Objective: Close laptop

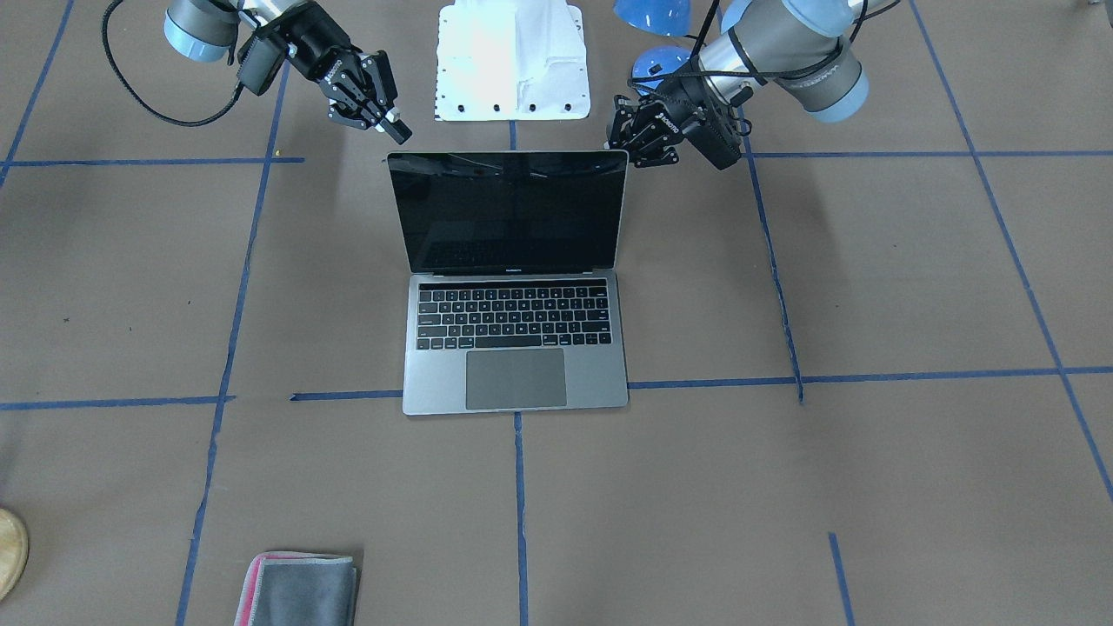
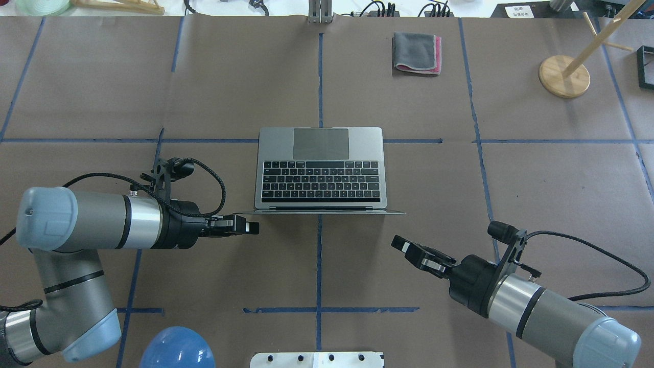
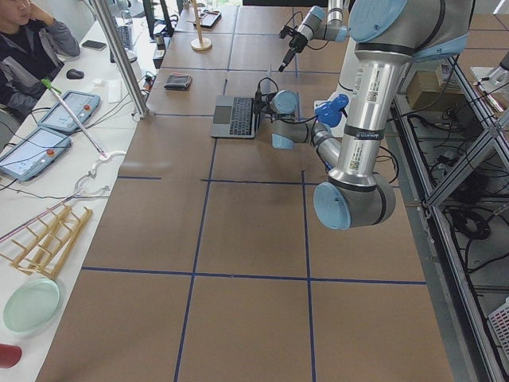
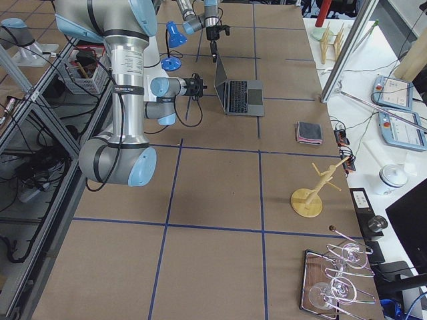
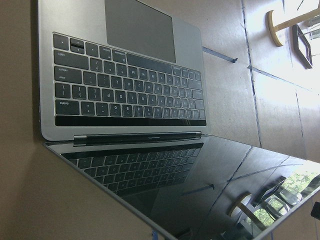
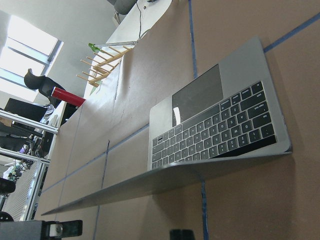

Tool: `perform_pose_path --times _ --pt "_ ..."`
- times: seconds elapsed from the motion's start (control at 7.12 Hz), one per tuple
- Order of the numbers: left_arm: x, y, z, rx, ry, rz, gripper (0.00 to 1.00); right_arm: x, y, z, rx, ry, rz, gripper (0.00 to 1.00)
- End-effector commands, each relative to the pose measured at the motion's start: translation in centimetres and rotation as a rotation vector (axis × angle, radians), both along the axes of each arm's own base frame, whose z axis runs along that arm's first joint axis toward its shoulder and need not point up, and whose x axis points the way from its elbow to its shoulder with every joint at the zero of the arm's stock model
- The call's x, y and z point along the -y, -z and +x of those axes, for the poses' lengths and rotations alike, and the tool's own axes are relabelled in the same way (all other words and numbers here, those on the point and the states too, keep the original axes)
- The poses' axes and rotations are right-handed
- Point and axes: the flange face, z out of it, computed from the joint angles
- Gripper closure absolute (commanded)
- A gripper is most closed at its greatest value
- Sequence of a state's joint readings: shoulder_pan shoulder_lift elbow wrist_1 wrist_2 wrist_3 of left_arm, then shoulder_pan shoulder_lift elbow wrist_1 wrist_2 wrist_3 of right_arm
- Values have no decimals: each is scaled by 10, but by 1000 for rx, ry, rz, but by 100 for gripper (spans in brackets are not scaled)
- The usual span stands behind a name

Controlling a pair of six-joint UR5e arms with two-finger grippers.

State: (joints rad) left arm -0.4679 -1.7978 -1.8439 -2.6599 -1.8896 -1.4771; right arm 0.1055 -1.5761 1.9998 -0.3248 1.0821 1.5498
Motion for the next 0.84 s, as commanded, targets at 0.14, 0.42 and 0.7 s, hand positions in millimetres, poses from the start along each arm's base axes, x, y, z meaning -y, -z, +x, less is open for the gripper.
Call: perform_pose_path --times 0.14,0.42,0.7 --pt "0 1 0 -1 1 1 100 14 8 1 8 -53 0 97" --pt "2 1 -1 -2 15 0 100 22 7 4 5 -72 0 97" --pt "8 0 -4 1 36 -1 100 26 7 3 -12 -81 -2 97"
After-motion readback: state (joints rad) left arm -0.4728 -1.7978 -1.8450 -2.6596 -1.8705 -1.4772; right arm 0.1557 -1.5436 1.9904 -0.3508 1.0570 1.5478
